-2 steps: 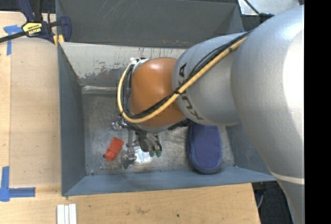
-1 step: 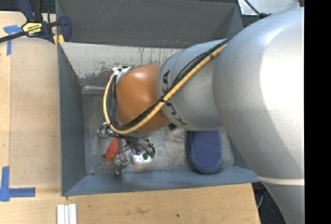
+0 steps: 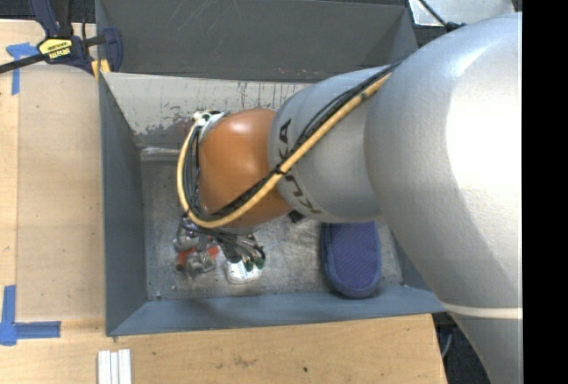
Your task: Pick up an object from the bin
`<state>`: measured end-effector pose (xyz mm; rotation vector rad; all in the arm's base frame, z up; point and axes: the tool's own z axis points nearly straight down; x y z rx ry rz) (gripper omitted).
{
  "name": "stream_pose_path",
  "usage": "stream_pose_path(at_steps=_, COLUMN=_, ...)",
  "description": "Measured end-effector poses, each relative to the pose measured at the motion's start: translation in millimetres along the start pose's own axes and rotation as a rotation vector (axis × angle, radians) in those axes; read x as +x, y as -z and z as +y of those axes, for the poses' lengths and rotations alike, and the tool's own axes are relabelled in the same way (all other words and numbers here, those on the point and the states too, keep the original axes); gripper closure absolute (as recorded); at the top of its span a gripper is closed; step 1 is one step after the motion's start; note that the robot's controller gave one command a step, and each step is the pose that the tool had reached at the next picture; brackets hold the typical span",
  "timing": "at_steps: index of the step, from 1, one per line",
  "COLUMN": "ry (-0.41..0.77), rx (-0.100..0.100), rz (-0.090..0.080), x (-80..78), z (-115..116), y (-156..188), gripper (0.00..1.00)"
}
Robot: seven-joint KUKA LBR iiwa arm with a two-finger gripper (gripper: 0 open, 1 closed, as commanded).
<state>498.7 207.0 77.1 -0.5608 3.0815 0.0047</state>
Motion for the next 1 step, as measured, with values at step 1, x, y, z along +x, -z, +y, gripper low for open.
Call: stream_pose_path(at_steps=1, ry=0.229, rx=0.002, rz=-0.002, x=2.2, z=-20.6, y=223.6, gripper=1.00)
